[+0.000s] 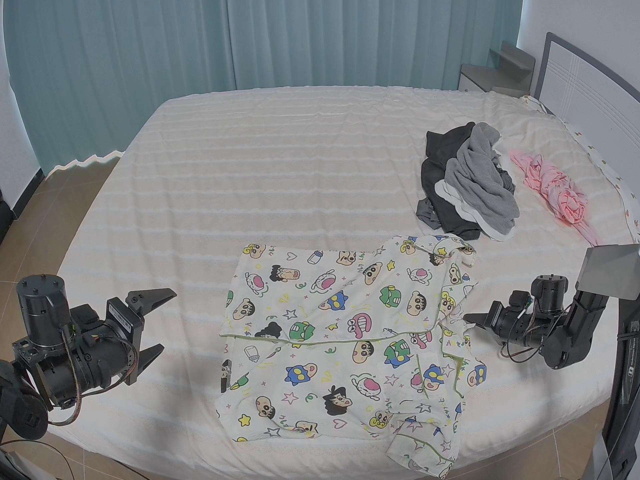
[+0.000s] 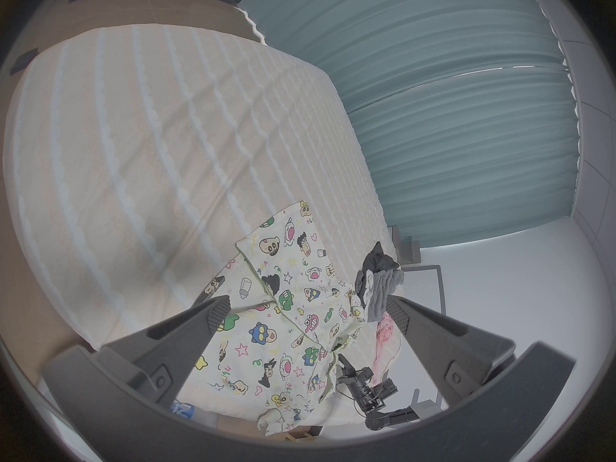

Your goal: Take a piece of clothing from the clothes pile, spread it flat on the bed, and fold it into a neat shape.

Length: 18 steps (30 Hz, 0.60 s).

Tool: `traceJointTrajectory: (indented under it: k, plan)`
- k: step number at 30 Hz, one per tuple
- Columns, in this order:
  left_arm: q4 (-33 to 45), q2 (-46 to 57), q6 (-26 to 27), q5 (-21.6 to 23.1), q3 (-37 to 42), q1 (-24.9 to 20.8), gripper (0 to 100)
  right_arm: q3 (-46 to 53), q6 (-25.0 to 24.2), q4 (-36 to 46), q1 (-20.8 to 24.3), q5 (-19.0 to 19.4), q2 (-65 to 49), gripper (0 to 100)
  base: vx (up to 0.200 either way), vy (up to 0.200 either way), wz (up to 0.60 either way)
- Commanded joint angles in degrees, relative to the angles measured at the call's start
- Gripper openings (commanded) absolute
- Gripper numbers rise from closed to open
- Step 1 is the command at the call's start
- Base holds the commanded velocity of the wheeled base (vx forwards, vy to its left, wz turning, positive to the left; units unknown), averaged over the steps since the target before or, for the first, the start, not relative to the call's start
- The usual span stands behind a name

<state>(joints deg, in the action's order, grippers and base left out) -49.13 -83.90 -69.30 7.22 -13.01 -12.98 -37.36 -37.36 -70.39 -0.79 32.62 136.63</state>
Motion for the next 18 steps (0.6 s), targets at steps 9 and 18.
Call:
traceJointTrajectory:
  k: [9, 18]
  plan:
    - [0.0, -0.13, -0.04, -0.1, 0.0, 0.06, 100, 1.86, 0.01, -1.59, -0.97, -1.68, -1.81, 0, 0.0, 0.0, 0.0]
    - [0.0, -0.13, 0.05, -0.54, 0.0, 0.15, 100, 7.22, 0.71, -4.14, -2.55, -3.62, -8.49, 0, 0.0, 0.0, 0.0]
